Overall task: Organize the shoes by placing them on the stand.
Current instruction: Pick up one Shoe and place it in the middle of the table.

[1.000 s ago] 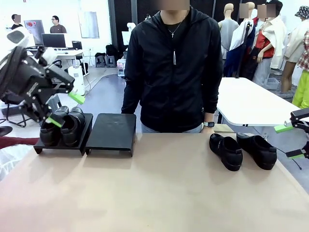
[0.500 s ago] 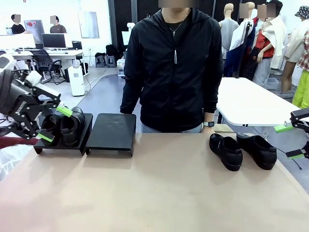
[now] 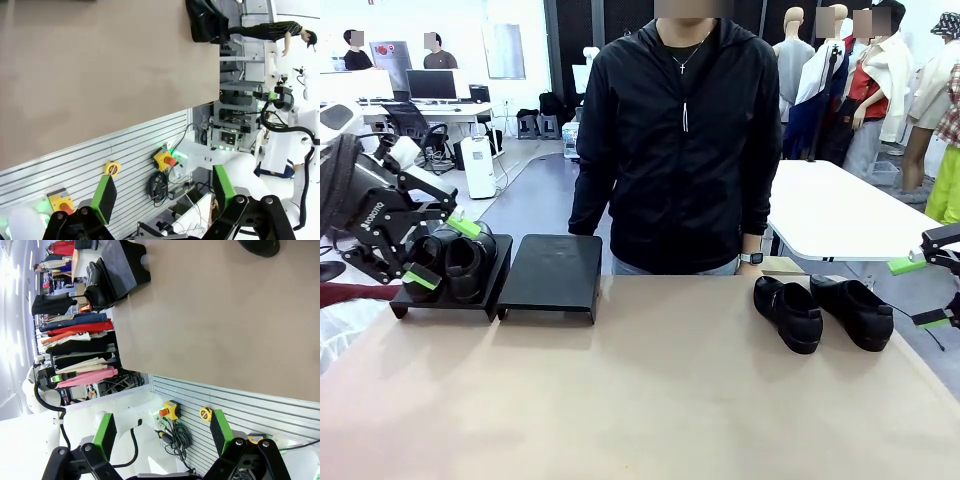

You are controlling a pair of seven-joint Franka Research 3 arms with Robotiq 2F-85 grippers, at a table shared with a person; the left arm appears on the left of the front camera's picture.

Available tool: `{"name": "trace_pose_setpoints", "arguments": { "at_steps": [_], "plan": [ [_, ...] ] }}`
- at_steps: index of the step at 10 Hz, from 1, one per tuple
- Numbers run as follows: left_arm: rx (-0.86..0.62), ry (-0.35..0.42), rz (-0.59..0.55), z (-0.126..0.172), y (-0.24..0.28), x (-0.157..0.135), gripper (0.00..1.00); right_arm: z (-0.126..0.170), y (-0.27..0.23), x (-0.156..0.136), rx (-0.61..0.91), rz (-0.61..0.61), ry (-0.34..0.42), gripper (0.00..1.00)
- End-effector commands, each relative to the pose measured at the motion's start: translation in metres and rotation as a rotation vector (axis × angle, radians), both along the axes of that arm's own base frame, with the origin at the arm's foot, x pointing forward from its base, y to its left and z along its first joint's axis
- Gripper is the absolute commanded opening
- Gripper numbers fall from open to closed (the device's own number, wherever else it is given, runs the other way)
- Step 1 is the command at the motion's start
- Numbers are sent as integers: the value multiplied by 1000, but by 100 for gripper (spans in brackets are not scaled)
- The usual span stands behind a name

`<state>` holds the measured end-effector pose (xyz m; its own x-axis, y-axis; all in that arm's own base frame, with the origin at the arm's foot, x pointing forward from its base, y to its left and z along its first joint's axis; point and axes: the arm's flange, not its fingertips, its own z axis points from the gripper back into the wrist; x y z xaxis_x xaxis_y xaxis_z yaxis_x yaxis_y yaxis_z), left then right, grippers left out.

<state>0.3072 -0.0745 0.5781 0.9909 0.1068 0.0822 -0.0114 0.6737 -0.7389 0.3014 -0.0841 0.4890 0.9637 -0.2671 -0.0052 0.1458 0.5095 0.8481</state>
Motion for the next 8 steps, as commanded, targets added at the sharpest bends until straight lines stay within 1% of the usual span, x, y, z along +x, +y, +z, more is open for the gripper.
{"name": "trace_pose_setpoints", "arguments": {
  "at_steps": [1,7,8],
  "plan": [
    [-25,-1,-12,0,2,1,100,1,-1,1,14,6,-15,100],
    [-25,-1,-12,0,2,1,100,1,-1,1,14,6,-15,100],
    [-25,-1,-12,0,2,1,100,0,0,0,0,0,0,100]
  ]
}}
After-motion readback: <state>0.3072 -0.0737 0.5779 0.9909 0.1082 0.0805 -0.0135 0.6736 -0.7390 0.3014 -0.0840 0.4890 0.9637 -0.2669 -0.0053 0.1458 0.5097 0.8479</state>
